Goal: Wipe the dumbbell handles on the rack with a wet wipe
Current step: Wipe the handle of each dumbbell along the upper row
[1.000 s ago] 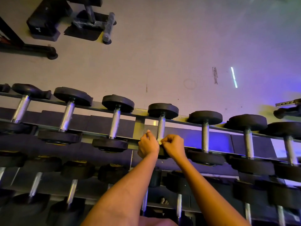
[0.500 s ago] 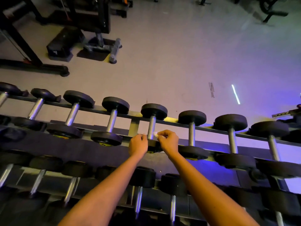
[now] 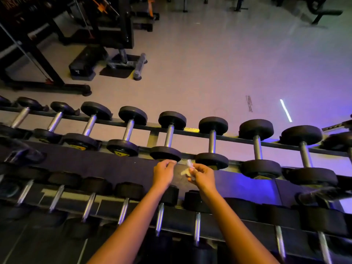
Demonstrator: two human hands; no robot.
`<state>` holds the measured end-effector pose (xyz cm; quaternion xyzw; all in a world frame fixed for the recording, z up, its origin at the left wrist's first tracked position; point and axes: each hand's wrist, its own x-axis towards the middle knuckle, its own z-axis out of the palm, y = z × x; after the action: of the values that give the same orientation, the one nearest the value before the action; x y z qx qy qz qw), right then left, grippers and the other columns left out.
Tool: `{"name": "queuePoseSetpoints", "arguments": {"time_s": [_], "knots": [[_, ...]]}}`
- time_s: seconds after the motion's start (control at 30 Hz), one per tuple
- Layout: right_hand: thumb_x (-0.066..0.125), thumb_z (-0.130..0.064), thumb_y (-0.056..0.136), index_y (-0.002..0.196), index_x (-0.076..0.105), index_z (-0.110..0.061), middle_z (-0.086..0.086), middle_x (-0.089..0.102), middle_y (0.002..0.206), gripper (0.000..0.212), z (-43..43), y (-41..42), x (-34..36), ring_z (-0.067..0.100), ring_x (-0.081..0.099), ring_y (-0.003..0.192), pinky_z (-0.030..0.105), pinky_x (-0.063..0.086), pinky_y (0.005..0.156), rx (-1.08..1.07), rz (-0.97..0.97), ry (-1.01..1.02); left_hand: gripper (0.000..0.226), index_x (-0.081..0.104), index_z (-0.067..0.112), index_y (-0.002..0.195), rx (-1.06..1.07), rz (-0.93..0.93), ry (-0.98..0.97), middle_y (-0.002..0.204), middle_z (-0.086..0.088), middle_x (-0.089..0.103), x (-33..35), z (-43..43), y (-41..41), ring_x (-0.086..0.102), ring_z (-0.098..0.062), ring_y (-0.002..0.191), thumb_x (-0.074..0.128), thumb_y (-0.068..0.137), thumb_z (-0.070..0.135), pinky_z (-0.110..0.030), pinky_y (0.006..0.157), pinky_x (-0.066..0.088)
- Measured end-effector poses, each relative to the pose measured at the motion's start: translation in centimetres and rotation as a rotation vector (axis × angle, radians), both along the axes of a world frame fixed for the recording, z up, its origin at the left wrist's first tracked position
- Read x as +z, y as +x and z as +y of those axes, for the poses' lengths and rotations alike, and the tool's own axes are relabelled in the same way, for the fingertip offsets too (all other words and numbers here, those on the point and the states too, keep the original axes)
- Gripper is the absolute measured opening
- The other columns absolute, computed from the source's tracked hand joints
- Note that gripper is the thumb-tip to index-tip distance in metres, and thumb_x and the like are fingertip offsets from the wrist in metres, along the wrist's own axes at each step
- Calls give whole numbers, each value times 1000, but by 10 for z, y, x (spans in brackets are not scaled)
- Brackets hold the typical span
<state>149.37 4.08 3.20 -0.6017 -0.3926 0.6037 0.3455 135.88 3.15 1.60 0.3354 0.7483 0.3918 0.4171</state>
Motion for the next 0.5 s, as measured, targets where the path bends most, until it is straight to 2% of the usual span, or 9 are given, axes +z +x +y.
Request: {"name": "queuePoseSetpoints", "arguments": {"time_s": [0.13, 0.23, 0.33, 0.4, 0.5], "knots": [[54, -13, 97, 91, 65, -17, 11, 69, 89, 13, -19, 2, 7, 20, 66, 77, 23, 48, 58, 13, -64, 43, 26, 69, 26, 74, 14, -43, 38, 83, -2, 71, 2, -16, -2, 66, -25, 90, 55, 92, 14, -41, 89, 52], [54, -14, 97, 92, 64, -16, 9, 68, 87, 12, -30, 5, 17, 15, 64, 72, 20, 47, 57, -19, -80, 60, 27, 69, 25, 74, -9, -102, 51, 82, -4, 71, 2, -27, -1, 66, -27, 91, 54, 93, 11, -43, 89, 52], [56, -11, 96, 95, 63, -13, 4, 66, 83, 8, -44, 13, 25, 11, 63, 73, 20, 53, 64, -69, -30, 38, 28, 68, 22, 74, -59, -159, 59, 79, -2, 69, 2, -30, 6, 66, -26, 88, 52, 93, 9, -44, 88, 52], [56, -4, 94, 98, 62, -7, 2, 64, 80, 8, -52, 22, 30, 12, 63, 73, 21, 55, 65, -87, 19, 9, 29, 67, 20, 73, -65, -196, 65, 76, -3, 68, 5, -30, 17, 65, -25, 84, 51, 93, 6, -43, 86, 52], [54, 7, 90, 99, 61, -2, 6, 64, 82, 15, -59, 37, 32, 14, 65, 74, 17, 56, 59, -88, 31, -19, 29, 66, 19, 70, -70, -225, 58, 73, -3, 66, 9, -30, 36, 64, -26, 81, 53, 92, 6, -42, 83, 52]]}}
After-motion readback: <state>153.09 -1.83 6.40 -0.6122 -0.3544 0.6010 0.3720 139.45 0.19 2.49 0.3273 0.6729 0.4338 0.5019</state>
